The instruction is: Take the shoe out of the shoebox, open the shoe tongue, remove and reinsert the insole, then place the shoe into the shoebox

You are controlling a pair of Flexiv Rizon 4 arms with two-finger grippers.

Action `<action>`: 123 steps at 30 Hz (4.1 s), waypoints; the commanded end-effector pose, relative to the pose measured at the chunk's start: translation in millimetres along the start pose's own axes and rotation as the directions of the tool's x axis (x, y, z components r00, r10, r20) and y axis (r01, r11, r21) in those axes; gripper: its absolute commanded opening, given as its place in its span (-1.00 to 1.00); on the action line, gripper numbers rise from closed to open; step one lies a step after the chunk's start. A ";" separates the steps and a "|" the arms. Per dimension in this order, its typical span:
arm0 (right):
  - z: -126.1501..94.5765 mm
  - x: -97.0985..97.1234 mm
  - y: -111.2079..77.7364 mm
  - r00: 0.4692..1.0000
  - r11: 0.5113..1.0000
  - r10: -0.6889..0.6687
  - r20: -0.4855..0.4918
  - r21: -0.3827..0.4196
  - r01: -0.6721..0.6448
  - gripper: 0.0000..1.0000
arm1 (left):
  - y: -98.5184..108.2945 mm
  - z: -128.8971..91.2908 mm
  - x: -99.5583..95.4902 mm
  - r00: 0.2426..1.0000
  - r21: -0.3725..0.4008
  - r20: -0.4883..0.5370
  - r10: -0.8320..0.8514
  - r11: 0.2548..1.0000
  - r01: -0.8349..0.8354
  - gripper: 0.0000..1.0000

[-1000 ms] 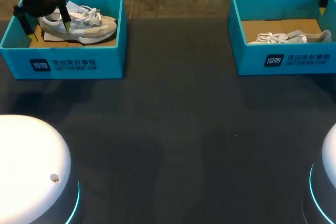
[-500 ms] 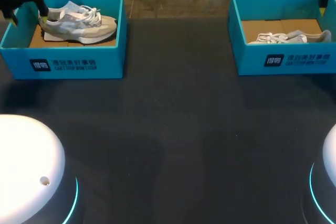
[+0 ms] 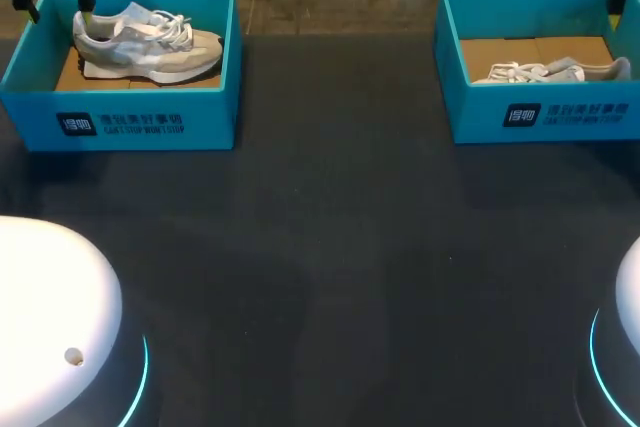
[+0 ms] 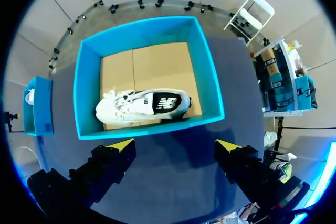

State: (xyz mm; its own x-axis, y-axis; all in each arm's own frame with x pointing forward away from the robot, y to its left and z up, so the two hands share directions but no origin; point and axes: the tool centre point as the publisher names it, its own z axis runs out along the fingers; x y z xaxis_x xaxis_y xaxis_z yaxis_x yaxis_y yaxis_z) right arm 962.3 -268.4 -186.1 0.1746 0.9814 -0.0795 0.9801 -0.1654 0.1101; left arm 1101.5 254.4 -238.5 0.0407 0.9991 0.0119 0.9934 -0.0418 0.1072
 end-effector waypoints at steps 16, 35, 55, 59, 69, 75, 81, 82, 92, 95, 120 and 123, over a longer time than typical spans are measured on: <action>-0.2 -0.1 -0.1 1.000 1.000 0.000 0.001 0.000 0.000 1.00 | 95.2 64.1 21.1 0.997 0.035 -0.044 -0.057 0.998 0.059 1.00; -0.2 -0.1 -0.1 1.000 1.000 0.000 0.001 0.000 0.000 1.00 | 105.2 105.4 26.7 0.995 0.098 -0.054 -0.090 0.991 0.095 1.00; -0.2 -0.1 -0.1 1.000 1.000 0.000 0.001 0.000 0.000 1.00 | 103.7 147.0 36.4 0.994 0.179 -0.065 -0.086 0.979 0.097 0.74; -0.2 -0.1 -0.1 1.000 1.000 0.000 0.001 0.000 0.000 1.00 | 103.2 149.0 36.4 0.995 0.191 -0.060 -0.082 0.977 0.092 0.66; -0.2 -0.1 -0.1 1.000 1.000 0.000 0.001 0.000 0.000 1.00 | 101.6 157.7 39.0 0.996 0.228 -0.059 -0.072 0.970 0.084 -0.03; -0.2 -0.1 -0.1 1.000 1.000 0.000 0.001 0.000 0.000 1.00 | 101.3 162.5 40.0 0.996 0.244 -0.065 -0.060 0.967 0.074 -1.00; -0.2 -0.1 -0.1 1.000 1.000 0.000 0.001 0.000 0.000 1.00 | 99.7 161.7 43.9 0.996 0.249 -0.059 -0.059 0.966 0.072 -1.00; -0.2 -0.1 -0.1 1.000 1.000 0.000 0.001 0.000 0.000 1.00 | 99.5 161.0 45.0 0.996 0.250 -0.059 -0.059 0.966 0.072 -1.00; -0.2 -0.1 -0.1 1.000 1.000 0.000 0.001 0.000 0.000 1.00 | 99.0 148.9 58.2 0.993 0.259 -0.063 -0.103 0.959 0.115 -1.00; -0.2 -0.1 -0.1 1.000 1.000 0.000 0.001 0.000 0.000 1.00 | 97.5 137.8 58.4 0.989 0.268 -0.059 -0.134 0.952 0.145 -1.00; -0.2 -0.1 -0.1 1.000 1.000 0.000 0.001 0.000 0.000 1.00 | 44.7 -21.8 36.4 0.977 0.069 -0.066 -0.203 0.976 0.207 -1.00; -0.2 -0.1 -0.1 1.000 1.000 0.000 0.001 0.000 0.000 1.00 | 28.8 -33.4 36.1 0.975 0.029 -0.083 -0.205 0.978 0.208 -1.00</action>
State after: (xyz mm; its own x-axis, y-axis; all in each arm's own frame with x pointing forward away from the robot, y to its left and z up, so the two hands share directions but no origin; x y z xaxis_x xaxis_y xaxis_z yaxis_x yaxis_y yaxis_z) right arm 962.1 -268.4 -185.7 0.1746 0.9814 -0.0799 0.9801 -0.1654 0.1100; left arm 1171.3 295.9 -226.0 -0.1674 0.9842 0.0568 0.9814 0.1719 -0.0853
